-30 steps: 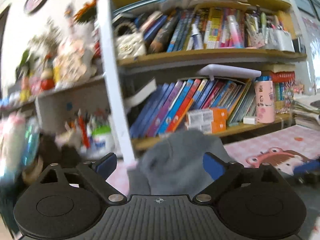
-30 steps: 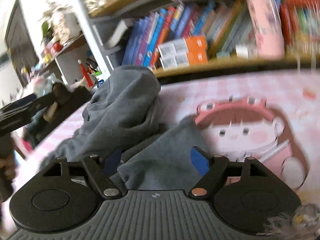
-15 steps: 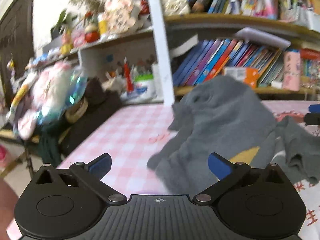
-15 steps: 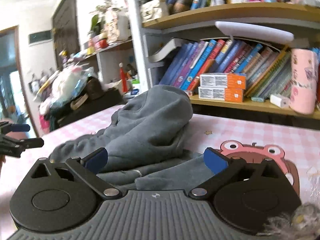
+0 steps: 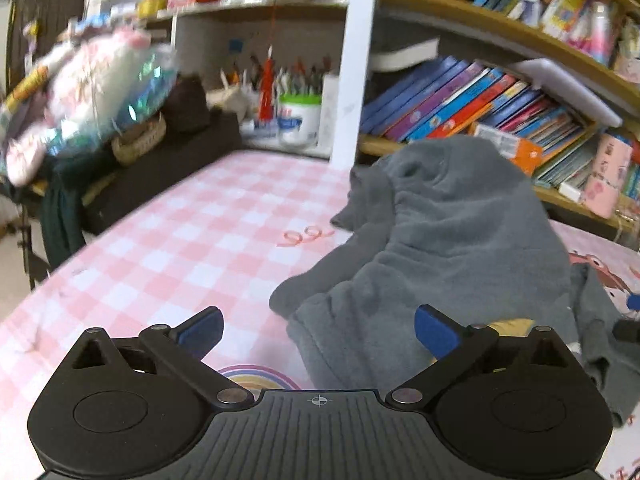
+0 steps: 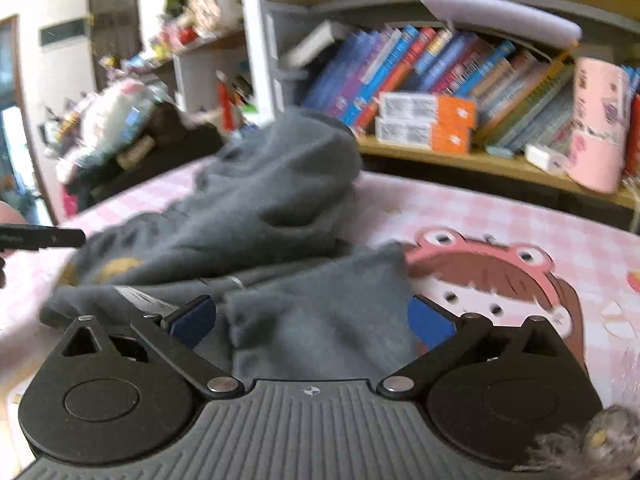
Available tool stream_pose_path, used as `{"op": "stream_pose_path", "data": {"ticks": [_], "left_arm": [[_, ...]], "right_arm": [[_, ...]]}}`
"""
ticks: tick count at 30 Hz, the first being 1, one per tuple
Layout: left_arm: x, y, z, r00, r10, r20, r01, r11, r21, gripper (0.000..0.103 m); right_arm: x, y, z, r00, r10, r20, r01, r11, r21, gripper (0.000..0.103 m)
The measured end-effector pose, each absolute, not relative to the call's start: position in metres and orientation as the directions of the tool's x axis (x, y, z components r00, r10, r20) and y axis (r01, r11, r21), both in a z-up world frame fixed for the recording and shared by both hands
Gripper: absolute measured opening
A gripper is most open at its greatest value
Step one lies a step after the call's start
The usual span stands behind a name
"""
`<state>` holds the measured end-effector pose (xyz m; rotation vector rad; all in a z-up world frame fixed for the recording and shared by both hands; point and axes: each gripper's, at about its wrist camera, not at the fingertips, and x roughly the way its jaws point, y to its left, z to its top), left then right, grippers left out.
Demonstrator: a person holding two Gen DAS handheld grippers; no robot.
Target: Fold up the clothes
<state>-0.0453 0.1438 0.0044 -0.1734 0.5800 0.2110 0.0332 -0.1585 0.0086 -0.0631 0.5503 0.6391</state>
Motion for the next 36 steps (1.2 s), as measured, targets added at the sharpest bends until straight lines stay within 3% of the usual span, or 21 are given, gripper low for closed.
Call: {"op": "stream_pose_path", "data": {"ticks": [7,9,12,15,16,19,22,25,29,33,36], "left_arm": [[-0.030,0.156,-0.010,0.771,0.131,-0.623,-0.291,0.943,-0.162,0.101],[-0.027,0.158,-0.011,0.775,0.118,-0.620,-0.284,0.943,-0.176,0.096],[-0.020,0.166,-0.012,0.803,0.053,-0.594,-0.228,0.947,-0.224,0.078],[-0.004,0.174,-0.011,0.799,0.046,-0.600,-0.229,0.945,-0.234,0.043],[0.002,0.176,-0.010,0.798,0.033,-0.602,-0.220,0.946,-0.240,0.036],[0.018,0.187,-0.010,0.787,-0.017,-0.617,-0.191,0.944,-0.269,0.028],[0.029,0.211,-0.005,0.767,-0.023,-0.641,-0.226,0.925,-0.305,0.026],[0.011,0.254,0.006,0.809,0.124,-0.574,-0.394,0.840,-0.374,0.025],[-0.013,0.268,-0.001,0.734,0.307,-0.606,-0.563,0.774,-0.290,0.029],[-0.040,0.267,-0.006,0.726,0.336,-0.600,-0.583,0.763,-0.279,0.039],[-0.060,0.255,0.001,0.755,0.340,-0.560,-0.562,0.777,-0.286,0.039]], "right_arm": [[0.028,-0.152,-0.001,0.675,0.491,-0.550,-0.584,0.812,0.008,0.103],[0.027,-0.151,-0.001,0.675,0.490,-0.551,-0.586,0.810,0.003,0.103],[0.028,-0.153,-0.001,0.681,0.486,-0.548,-0.580,0.815,0.002,0.103],[0.028,-0.153,-0.002,0.679,0.486,-0.550,-0.580,0.814,0.004,0.103],[0.028,-0.153,-0.002,0.679,0.486,-0.550,-0.581,0.814,0.003,0.103],[0.027,-0.152,-0.002,0.685,0.485,-0.544,-0.579,0.815,-0.003,0.103],[0.027,-0.154,-0.002,0.692,0.479,-0.540,-0.571,0.821,-0.003,0.103],[0.024,-0.154,0.001,0.703,0.481,-0.523,-0.573,0.819,-0.016,0.103],[0.014,-0.151,0.008,0.677,0.555,-0.483,-0.637,0.770,-0.008,0.103],[-0.007,-0.141,0.016,0.604,0.660,-0.447,-0.744,0.668,-0.018,0.103],[-0.029,-0.126,0.020,0.523,0.730,-0.441,-0.826,0.562,-0.050,0.103]]}}
